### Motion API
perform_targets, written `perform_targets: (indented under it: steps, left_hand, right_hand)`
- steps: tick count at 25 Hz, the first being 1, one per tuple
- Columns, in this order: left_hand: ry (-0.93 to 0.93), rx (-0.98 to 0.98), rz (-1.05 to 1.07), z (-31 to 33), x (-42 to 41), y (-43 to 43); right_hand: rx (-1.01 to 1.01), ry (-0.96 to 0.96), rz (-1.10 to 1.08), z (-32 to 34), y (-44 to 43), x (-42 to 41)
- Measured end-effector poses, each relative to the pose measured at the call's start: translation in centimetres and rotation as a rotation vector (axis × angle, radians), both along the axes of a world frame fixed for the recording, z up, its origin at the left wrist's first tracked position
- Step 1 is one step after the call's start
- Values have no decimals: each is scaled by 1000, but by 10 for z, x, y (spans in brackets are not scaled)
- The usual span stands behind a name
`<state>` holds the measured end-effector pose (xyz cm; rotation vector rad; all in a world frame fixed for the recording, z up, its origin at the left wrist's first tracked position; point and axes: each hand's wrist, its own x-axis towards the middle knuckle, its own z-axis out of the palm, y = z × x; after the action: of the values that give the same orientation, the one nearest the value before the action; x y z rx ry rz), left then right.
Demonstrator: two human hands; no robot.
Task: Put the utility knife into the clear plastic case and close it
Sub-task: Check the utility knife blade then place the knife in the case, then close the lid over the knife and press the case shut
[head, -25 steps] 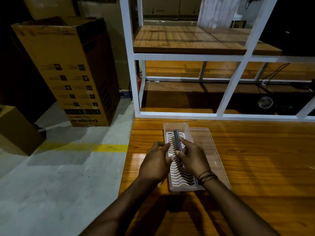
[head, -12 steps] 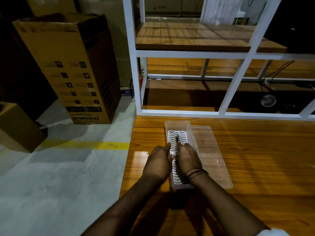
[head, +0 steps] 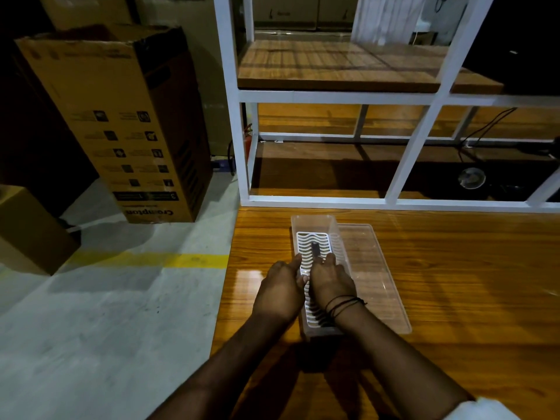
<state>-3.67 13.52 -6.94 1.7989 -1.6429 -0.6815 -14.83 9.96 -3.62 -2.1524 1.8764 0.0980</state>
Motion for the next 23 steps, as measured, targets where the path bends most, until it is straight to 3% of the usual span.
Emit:
perform_targets:
  steps: [4, 7, 9, 12, 15, 23]
  left_hand:
    - [2, -6, -19, 3, 3, 2]
    - [30, -26, -28, 6, 4, 4]
    - [34, -39, -37, 7, 4, 4]
    - [35, -39, -42, 6, 4, 2]
    - [21, -21, -37, 5, 3, -2]
    - [18, 51, 6, 11, 2, -5]
  right_hand:
    - [-242, -136, 21, 12, -2, -17]
    - [-396, -256, -119, 17, -16, -46]
    - [-325, -238, -282, 10, -28, -69]
    - [-64, -80, -507, -10, -33, -95]
    - [148, 38, -555, -28, -29, -104]
    - [142, -22, -549, -21, -41, -111]
